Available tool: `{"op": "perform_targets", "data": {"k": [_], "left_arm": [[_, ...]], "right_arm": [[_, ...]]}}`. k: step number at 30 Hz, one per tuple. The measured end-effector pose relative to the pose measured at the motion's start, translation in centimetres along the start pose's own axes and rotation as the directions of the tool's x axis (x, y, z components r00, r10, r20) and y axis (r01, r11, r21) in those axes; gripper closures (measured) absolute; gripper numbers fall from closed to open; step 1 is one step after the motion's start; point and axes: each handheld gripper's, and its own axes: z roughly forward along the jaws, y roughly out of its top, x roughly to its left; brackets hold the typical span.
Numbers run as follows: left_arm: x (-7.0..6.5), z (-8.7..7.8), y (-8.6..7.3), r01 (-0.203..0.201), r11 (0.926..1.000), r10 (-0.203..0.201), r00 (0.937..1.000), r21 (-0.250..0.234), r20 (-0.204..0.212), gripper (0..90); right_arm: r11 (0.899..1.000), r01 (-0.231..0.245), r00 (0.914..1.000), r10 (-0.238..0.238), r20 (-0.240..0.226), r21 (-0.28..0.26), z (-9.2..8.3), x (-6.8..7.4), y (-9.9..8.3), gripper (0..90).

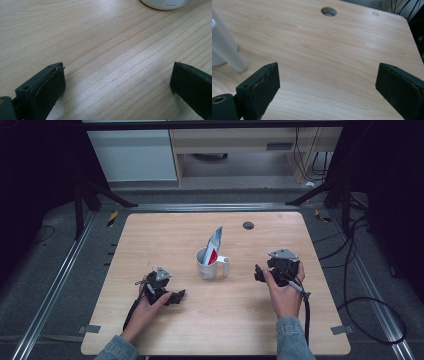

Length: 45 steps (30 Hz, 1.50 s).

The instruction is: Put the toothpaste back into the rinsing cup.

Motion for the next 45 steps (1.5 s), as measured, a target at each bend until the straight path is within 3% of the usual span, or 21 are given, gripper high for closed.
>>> {"op": "perform_targets", "data": {"k": [8,18,32,45], "left_arm": [[0.0,0.0,0.0,0.0,1.0,0.0,1.0,0.0,0.0,0.0],[0.0,0.0,0.0,0.0,1.0,0.0,1.0,0.0,0.0,0.0],[0.0,0.0,0.0,0.0,1.0,0.0,1.0,0.0,0.0,0.0],[0.0,0.0,0.0,0.0,1.0,0.0,1.0,0.0,0.0,0.0]], "right_arm": [[0.999,-0.004,0.9999,0.004,0.011,0.054,1.2,-0.9,-2.0,7.0],[0.995,-0.075,0.9955,0.078,-0.054,0.06,2.2,-1.6,-3.6,7.8],[0.989,-0.131,0.9904,0.133,-0.036,0.067,3.0,-2.5,-5.2,7.6],[0.983,-0.167,0.9853,0.169,-0.022,0.069,4.0,-2.3,-6.1,7.9]]}}
